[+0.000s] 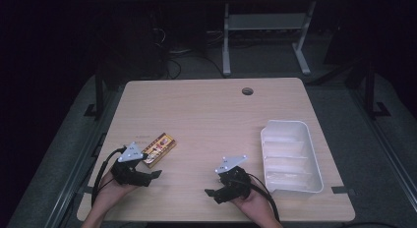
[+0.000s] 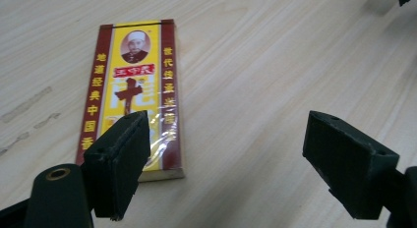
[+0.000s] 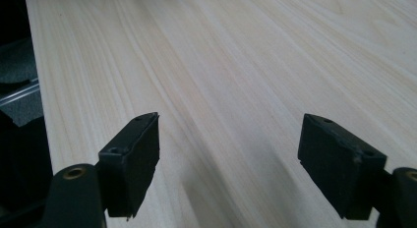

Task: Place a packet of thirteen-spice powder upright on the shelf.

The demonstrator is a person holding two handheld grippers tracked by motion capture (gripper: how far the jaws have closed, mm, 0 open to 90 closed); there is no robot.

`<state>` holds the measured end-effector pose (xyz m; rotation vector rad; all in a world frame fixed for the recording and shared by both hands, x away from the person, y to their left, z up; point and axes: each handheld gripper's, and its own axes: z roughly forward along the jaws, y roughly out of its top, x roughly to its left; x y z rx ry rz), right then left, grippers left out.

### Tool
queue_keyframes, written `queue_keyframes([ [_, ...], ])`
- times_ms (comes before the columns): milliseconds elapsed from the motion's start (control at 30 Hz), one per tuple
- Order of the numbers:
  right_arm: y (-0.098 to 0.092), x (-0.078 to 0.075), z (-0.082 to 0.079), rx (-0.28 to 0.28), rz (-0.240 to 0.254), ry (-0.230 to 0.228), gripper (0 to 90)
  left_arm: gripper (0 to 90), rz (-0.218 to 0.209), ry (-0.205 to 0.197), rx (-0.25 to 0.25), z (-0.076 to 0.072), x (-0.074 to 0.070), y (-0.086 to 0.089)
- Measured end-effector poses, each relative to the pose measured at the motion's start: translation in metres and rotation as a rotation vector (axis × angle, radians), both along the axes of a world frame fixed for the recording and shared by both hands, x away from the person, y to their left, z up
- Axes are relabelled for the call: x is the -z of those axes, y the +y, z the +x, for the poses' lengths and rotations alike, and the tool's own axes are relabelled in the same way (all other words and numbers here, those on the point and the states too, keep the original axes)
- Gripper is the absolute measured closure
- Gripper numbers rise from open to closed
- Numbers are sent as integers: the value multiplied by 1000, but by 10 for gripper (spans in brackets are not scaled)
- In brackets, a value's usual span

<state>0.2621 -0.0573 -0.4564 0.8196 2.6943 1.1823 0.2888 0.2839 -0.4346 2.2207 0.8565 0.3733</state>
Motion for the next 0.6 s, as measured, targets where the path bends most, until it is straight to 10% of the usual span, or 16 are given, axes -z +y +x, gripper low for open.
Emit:
queue_keyframes([
  [600,5,0,2,-10,-16,-7,224,164,42,-4,-82,29,5,13],
])
